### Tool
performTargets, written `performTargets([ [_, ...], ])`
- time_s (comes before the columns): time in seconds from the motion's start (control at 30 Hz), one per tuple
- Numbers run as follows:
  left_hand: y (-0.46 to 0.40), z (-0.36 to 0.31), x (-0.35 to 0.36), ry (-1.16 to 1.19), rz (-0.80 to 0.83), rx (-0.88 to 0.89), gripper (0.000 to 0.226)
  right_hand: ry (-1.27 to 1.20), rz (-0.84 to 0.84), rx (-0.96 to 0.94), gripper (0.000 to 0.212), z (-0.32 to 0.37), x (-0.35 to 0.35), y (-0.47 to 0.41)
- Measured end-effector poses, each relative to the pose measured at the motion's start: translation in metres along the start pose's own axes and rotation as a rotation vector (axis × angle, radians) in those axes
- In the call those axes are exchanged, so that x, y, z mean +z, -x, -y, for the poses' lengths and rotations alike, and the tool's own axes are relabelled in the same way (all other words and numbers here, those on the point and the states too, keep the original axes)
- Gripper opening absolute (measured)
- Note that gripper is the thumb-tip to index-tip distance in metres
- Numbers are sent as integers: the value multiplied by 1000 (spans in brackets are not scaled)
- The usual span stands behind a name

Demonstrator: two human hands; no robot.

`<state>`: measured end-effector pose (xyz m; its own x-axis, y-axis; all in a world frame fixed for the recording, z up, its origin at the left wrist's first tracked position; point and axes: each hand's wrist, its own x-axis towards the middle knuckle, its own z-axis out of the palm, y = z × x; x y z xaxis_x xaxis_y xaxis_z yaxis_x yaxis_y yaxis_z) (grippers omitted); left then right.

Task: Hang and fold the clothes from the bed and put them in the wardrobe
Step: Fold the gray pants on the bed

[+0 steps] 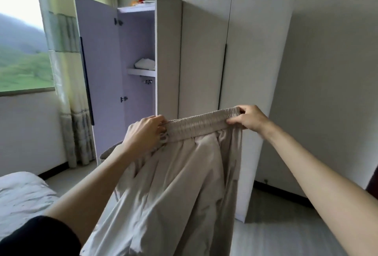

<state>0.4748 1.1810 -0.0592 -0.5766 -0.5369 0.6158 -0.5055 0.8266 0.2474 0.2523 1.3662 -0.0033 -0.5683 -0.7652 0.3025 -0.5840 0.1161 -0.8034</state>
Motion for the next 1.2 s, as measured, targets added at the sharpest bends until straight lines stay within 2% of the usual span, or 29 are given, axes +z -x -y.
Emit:
performTargets([
  [0.13,-58,-41,-10,75,-63,-49,18,-132,-87,-17,10,14,-54,-33],
  [0.23,-100,-78,-23,117,-120,-13,20,-163,-198,-45,9,27,-98,-53],
  [0.27,-112,-89,-28,121,-132,2,19,-139,-249,-71,8,30,-109,-58],
  [0.37,-147,-125,-39,153,-168,64,19,-91,-424,-165,26,42,-146,-68],
  [0.43,-168,-151,-45,152,-200,98,21,-21,-501,-211,28,55,-174,-67],
  [0.6,-204,-189,-60,152,-259,147,20,149,-519,-158,34,79,-229,-70],
  [0.73,-222,-209,-70,157,-288,229,20,277,-748,-162,32,86,-250,-74],
  [0.87,-221,-214,-61,135,-244,423,19,345,-917,-115,29,81,-258,-75],
  [0.97,-211,-210,-43,270,-121,455,40,360,-950,-96,28,75,-257,-76],
  [1.1,-200,-211,-18,305,55,492,63,380,-968,-105,25,67,-249,-74],
  [1.17,-196,-210,-2,400,148,488,62,393,-990,-119,24,66,-246,-72],
  [1.2,-194,-209,7,449,180,480,54,396,-1002,-116,24,66,-246,-72],
])
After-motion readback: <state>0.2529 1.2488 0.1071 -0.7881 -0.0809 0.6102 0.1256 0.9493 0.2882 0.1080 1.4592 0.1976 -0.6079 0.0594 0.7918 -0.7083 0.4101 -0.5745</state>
